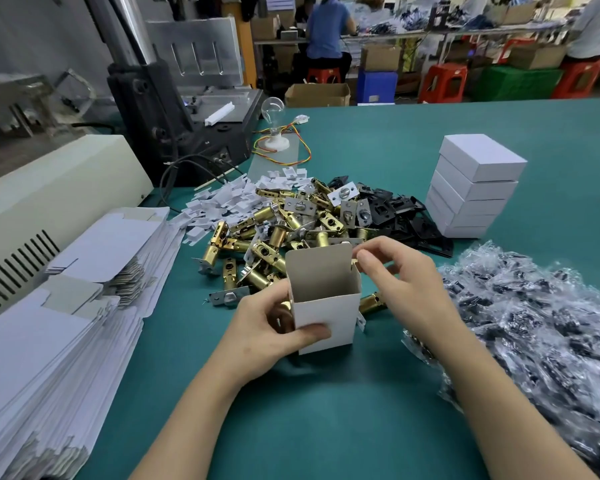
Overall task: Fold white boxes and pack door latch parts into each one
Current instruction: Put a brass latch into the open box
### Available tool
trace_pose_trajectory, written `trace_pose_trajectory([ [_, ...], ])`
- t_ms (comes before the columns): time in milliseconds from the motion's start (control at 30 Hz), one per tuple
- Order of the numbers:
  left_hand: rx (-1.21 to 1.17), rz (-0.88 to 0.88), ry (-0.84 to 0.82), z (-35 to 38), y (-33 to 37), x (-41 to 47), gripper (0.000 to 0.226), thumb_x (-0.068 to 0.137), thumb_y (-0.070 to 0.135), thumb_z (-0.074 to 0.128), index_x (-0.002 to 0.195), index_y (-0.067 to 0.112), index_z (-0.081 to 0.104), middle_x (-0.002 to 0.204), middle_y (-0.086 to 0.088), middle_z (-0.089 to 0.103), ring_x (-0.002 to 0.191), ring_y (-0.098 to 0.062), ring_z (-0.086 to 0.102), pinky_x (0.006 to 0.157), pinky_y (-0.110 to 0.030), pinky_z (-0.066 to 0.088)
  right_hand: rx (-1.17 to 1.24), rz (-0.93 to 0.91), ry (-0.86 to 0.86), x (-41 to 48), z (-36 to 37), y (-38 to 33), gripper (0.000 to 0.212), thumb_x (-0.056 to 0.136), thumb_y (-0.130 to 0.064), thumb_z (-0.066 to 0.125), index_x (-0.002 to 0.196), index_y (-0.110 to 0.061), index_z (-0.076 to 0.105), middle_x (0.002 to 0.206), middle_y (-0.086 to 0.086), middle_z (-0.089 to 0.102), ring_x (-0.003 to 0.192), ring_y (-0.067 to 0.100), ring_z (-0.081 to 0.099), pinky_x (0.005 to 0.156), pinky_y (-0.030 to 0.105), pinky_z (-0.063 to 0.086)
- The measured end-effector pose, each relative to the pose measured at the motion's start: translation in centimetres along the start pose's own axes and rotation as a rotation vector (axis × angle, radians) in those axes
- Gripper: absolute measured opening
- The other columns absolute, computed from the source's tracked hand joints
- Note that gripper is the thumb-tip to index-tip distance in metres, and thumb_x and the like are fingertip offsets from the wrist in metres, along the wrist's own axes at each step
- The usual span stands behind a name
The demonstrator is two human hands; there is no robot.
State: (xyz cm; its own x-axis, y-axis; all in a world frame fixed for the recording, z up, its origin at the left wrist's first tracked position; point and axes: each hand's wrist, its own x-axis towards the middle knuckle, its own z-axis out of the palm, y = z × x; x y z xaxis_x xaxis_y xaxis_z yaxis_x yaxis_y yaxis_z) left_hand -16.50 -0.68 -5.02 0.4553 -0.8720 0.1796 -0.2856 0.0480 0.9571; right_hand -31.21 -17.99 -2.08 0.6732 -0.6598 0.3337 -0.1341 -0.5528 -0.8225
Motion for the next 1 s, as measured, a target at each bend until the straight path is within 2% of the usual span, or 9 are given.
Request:
trace_pose_trajectory([
  [133,-0.014,-0.009,-0.013,0.0,-0.2,0.1,0.038,0.072,0.041,0.09,0.107,0.043,0.076,0.106,0.002,0.078,0.093,-0.045,0.067,0.079,-0.058,0.056,-0.64,0.074,-0.299,1.3,-3.1,1.3,0.028,0.1,-0.023,0.06,0.127,-0.032,0.065,0.12,-0.009,0.06,0.12,0.012,0.047,0.102,0.034,0.042],
  [233,-0.014,-0.007,-0.016,0.0,-0.3,0.2,0.038,0.071,0.043,0.089,0.106,0.044,0.076,0.101,0.002,0.078,0.084,-0.04,0.066,0.071,-0.052,0.055,-0.781,0.21,-0.444,2.0,-4.6,2.1,0.04,0.095,-0.038,0.068,0.135,-0.032,0.061,0.12,-0.004,0.057,0.119,0.019,0.041,0.105,0.036,0.039],
  [333,-0.019,-0.007,-0.03,-0.1,-0.4,0.2,0.039,0.071,0.043,0.09,0.108,0.044,0.076,0.103,0.003,0.078,0.083,-0.036,0.066,0.069,-0.046,0.055,-0.811,0.244,-0.511,2.7,-5.2,2.3,0.042,0.087,-0.052,0.073,0.125,-0.037,0.065,0.105,-0.009,0.051,0.109,0.019,0.039,0.102,0.038,0.042],
  [433,-0.01,0.009,-0.047,-0.1,-0.3,0.2,0.039,0.073,0.042,0.089,0.109,0.045,0.076,0.104,0.006,0.078,0.081,-0.017,0.066,0.068,-0.035,0.055,-0.805,0.224,-0.561,3.3,-5.3,2.0,0.03,0.081,-0.05,0.079,0.108,-0.047,0.065,0.1,-0.014,0.048,0.109,0.018,0.041,0.097,0.039,0.044],
  [567,0.005,0.026,-0.043,-0.2,-0.3,0.1,0.038,0.074,0.041,0.089,0.109,0.045,0.076,0.102,0.008,0.077,0.077,-0.014,0.064,0.064,-0.027,0.052,-0.838,0.125,-0.569,3.6,-5.0,1.8,0.027,0.078,-0.051,0.083,0.095,-0.047,0.063,0.098,-0.014,0.051,0.106,0.014,0.043,0.089,0.036,0.04],
  [667,0.011,0.039,-0.037,-0.2,-0.2,0.0,0.036,0.074,0.04,0.088,0.108,0.046,0.076,0.1,0.011,0.077,0.074,-0.005,0.061,0.064,-0.017,0.048,-0.685,0.084,-0.545,3.7,-6.1,1.3,0.026,0.075,-0.047,0.087,0.09,-0.042,0.067,0.101,-0.012,0.061,0.103,0.01,0.054,0.091,0.031,0.046],
  [767,0.006,0.034,-0.035,-0.1,-0.3,0.0,0.036,0.074,0.042,0.088,0.108,0.045,0.076,0.102,0.01,0.078,0.08,-0.01,0.066,0.067,-0.025,0.054,-0.526,-0.016,-0.46,3.6,-6.9,-0.3,0.025,0.074,-0.045,0.087,0.09,-0.033,0.072,0.089,-0.015,0.069,0.087,-0.002,0.063,0.075,0.013,0.047],
  [933,0.004,0.037,0.008,-0.1,-0.4,-0.1,0.039,0.077,0.042,0.088,0.113,0.041,0.075,0.106,0.008,0.078,0.087,-0.014,0.071,0.072,-0.025,0.056,-0.534,-0.128,-0.248,3.9,-8.0,-4.5,0.04,0.072,-0.054,0.08,0.089,-0.019,0.07,0.076,-0.01,0.069,0.07,0.004,0.065,0.067,0.025,0.054],
  [1000,0.021,0.03,0.037,0.0,-0.4,0.0,0.04,0.077,0.046,0.087,0.115,0.046,0.074,0.106,0.007,0.079,0.087,-0.027,0.071,0.072,-0.039,0.06,-0.466,-0.188,-0.04,3.8,-8.7,-6.3,0.047,0.072,-0.06,0.075,0.081,-0.015,0.066,0.07,-0.003,0.067,0.066,0.01,0.062,0.062,0.026,0.051],
])
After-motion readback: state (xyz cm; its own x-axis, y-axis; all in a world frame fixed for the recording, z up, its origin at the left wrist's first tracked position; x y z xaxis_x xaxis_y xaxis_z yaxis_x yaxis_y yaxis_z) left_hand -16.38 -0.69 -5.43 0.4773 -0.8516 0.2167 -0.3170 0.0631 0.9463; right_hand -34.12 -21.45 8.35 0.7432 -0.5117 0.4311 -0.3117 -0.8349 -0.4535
